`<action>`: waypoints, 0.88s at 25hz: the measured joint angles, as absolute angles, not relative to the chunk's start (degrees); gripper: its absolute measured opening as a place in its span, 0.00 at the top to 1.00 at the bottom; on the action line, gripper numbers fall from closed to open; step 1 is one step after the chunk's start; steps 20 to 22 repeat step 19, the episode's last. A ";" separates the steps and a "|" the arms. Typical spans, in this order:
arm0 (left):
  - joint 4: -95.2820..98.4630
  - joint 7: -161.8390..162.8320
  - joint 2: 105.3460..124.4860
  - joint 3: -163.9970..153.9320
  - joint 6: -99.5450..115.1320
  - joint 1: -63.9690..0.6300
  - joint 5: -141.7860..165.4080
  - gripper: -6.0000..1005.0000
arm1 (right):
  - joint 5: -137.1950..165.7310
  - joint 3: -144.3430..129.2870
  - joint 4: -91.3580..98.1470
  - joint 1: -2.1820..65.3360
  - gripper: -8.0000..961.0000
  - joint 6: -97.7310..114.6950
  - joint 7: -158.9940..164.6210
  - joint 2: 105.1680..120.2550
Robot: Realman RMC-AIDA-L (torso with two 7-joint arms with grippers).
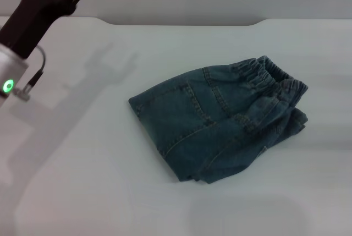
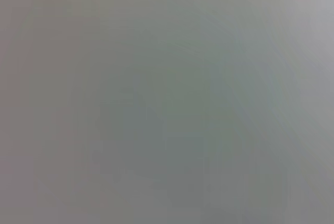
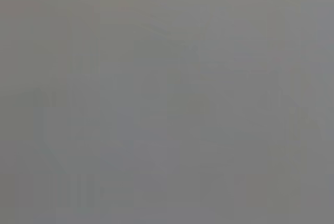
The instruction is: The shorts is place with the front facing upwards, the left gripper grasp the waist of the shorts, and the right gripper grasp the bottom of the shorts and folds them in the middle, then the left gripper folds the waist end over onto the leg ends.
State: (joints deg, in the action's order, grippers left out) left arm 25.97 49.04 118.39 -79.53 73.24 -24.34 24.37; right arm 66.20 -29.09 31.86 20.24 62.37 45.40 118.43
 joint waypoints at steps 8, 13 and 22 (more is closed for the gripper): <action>19.80 41.50 118.63 -79.66 76.82 -20.35 20.54 0.21 | 51.49 -29.09 24.04 20.27 0.46 66.62 31.45 118.64; 15.99 40.09 118.72 -79.64 77.67 -18.98 18.59 0.21 | 47.43 -29.09 21.36 20.46 0.46 69.20 28.20 118.78; 15.06 39.88 118.73 -79.53 78.90 -18.04 18.30 0.21 | 45.62 -28.78 19.85 20.12 0.46 71.95 27.93 118.82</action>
